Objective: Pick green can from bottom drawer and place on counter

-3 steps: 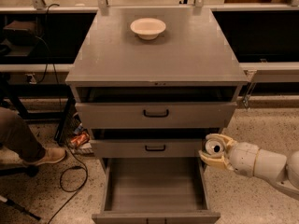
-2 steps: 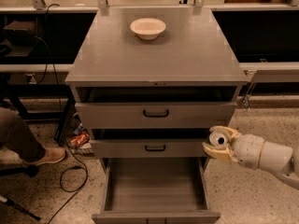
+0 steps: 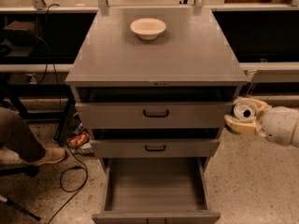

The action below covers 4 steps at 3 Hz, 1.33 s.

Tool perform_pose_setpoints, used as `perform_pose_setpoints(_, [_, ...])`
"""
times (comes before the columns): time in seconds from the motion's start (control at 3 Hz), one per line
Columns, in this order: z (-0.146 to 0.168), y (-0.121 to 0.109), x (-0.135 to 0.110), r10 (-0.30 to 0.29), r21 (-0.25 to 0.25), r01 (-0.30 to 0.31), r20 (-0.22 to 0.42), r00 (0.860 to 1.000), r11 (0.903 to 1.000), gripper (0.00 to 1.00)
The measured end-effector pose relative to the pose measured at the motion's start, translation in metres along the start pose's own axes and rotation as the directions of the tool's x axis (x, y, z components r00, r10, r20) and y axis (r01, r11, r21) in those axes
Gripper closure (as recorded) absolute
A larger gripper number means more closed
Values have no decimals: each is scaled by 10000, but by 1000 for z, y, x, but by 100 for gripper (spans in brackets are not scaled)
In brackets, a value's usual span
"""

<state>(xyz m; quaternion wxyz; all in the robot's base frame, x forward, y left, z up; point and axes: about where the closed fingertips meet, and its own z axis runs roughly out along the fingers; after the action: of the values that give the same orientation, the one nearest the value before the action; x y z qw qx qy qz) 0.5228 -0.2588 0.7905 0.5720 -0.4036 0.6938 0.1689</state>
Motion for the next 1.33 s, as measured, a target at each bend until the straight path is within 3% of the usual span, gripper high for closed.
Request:
perform_pose_setpoints(0.33, [-22,-27,-44,-489,85,485,492,9976,9988,100])
perform_pose_setpoints(0.67, [-22,-27,-45,-491,79,487,489,9976,9988,100])
perform_pose_setpoints(1.33, [-39,-57,-105,-825,-25,827,536,9952,9966,100])
